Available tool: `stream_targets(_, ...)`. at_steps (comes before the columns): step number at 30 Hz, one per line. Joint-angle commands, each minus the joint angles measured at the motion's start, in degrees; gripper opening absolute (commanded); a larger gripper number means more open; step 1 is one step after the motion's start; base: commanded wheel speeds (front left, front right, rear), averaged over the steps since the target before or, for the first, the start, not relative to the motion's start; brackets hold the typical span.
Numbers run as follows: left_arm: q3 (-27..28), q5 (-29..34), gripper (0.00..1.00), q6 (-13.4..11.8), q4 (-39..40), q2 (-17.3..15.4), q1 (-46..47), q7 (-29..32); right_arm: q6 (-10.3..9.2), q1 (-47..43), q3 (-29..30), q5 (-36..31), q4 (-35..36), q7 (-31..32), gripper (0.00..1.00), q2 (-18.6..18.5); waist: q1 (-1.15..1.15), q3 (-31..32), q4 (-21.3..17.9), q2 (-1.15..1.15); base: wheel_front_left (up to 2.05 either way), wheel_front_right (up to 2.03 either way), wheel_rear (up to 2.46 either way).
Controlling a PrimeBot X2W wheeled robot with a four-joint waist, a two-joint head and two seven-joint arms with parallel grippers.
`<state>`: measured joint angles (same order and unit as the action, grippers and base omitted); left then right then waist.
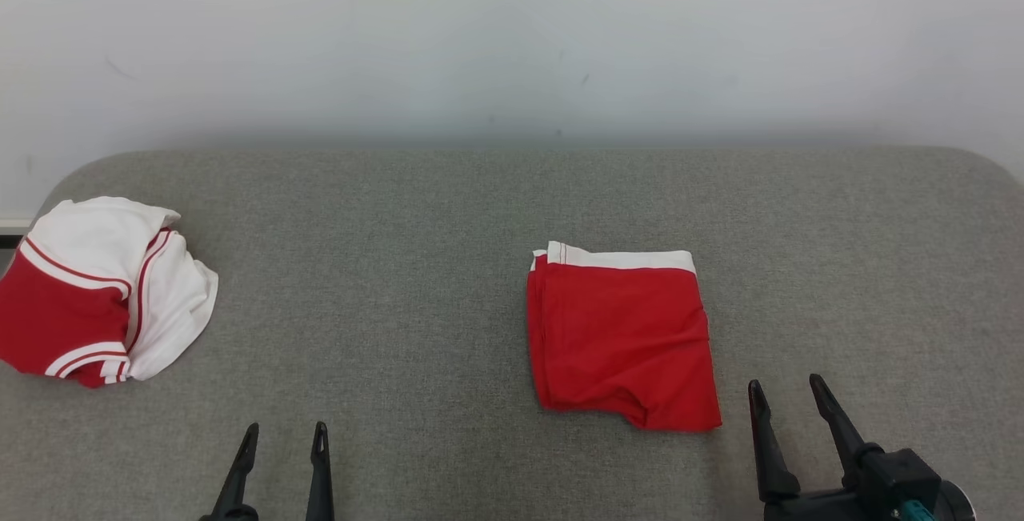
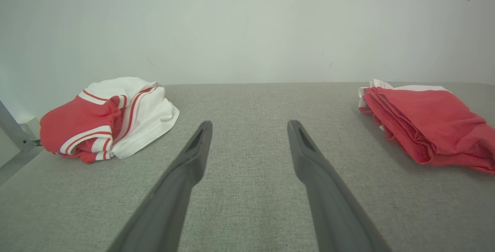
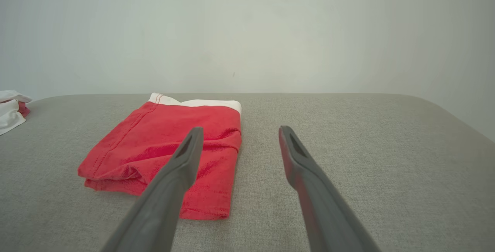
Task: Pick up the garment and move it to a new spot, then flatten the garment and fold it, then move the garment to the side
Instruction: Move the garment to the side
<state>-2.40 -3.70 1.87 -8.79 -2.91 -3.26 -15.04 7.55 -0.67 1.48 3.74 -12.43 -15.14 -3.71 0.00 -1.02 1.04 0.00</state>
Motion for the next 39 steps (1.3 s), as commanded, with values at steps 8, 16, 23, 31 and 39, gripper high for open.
stream_targets(8,-0.91,-0.3,1.0,0.62,-0.47,0.04,1.44,-0.14,-0.14,8.9,-0.48,-2.35,-8.82,-0.07,1.0,-1.67,0.0,-1.62,2.37,0.0,0.0,0.0,0.0)
stream_targets(16,-2.75,-0.87,1.0,0.84,-0.97,0.04,3.71,-0.14,-0.14,21.84,0.61,-3.59,-25.61,1.27,1.0,-3.6,0.0,-4.52,5.59,0.0,0.0,0.0,0.0)
stream_targets(23,-4.19,-1.39,1.0,0.38,-1.32,0.05,5.55,-0.14,-0.14,28.99,1.25,-1.82,-36.56,3.99,1.0,-4.45,0.0,-6.95,7.66,0.0,0.0,0.0,0.0)
stream_targets(31,-4.74,-1.97,1.0,-0.04,-1.73,0.05,6.86,-0.14,-0.13,32.95,-1.13,3.84,-47.66,5.65,0.7,-2.25,0.0,-7.79,8.14,0.0,0.0,0.0,0.0)
stream_targets(39,-5.09,-2.64,1.0,-0.24,-1.61,0.05,7.14,-0.14,-0.16,34.97,-7.38,7.91,-48.97,4.05,0.0,-5.09,0.0,-7.73,7.02,0.0,0.0,0.0,0.0)
